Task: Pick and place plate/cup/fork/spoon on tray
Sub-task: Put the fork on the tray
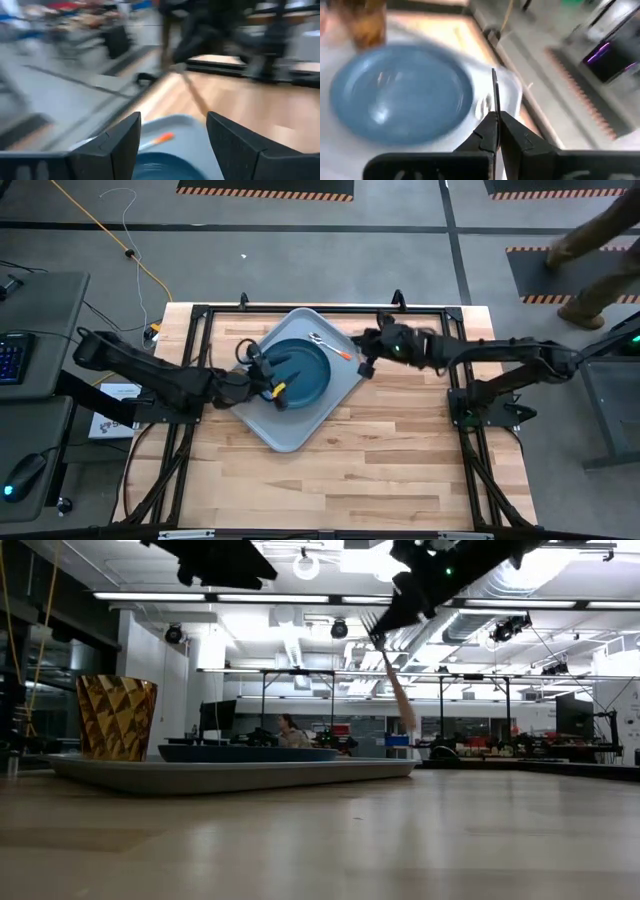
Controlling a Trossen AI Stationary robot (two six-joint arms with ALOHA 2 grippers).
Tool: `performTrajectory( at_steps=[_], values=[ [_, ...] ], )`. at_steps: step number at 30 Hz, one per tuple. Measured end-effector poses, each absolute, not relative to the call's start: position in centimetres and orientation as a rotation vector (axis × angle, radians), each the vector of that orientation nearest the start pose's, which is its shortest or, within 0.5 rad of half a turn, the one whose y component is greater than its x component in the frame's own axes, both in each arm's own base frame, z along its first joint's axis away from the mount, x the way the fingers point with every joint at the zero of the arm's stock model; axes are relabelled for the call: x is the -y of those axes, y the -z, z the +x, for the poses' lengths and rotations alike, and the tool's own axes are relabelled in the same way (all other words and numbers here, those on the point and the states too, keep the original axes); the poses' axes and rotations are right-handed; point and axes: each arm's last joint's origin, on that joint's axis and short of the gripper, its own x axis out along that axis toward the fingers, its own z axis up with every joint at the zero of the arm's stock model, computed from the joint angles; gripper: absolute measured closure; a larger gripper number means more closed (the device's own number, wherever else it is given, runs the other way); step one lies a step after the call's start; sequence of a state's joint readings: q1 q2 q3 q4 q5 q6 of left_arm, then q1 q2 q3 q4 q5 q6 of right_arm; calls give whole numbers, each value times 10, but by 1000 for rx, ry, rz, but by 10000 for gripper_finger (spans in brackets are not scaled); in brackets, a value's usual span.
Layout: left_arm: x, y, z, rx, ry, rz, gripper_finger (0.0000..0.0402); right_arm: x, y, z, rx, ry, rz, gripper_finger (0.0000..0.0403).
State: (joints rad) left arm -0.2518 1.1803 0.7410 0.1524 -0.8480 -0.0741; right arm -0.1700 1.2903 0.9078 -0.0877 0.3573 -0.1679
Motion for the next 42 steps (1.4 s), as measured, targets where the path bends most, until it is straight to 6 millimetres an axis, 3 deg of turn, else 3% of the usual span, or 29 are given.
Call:
performTrajectory(
  at_steps=[6, 11, 18, 22, 29, 38, 42],
  values=[
    [32, -274, 228, -105, -357, 28, 194, 105, -286, 289, -597, 211, -108, 402],
    [24, -287, 213, -30, -241, 27, 195, 164, -292, 308, -598, 24, -20, 403],
    [21, -296, 204, 9, -201, 53, 195, 247, -263, 333, -636, -145, 130, 403],
    [20, -294, 203, -19, -228, 64, 195, 281, -240, 346, -630, -204, 200, 403],
    [19, -289, 204, -70, -265, 82, 195, 304, -209, 369, -626, -274, 223, 403],
    [19, -288, 204, -76, -281, 102, 195, 310, -214, 382, -541, -260, 172, 403],
    [19, -287, 204, -89, -281, 106, 195, 303, -209, 387, -543, -289, 178, 403]
  ],
)
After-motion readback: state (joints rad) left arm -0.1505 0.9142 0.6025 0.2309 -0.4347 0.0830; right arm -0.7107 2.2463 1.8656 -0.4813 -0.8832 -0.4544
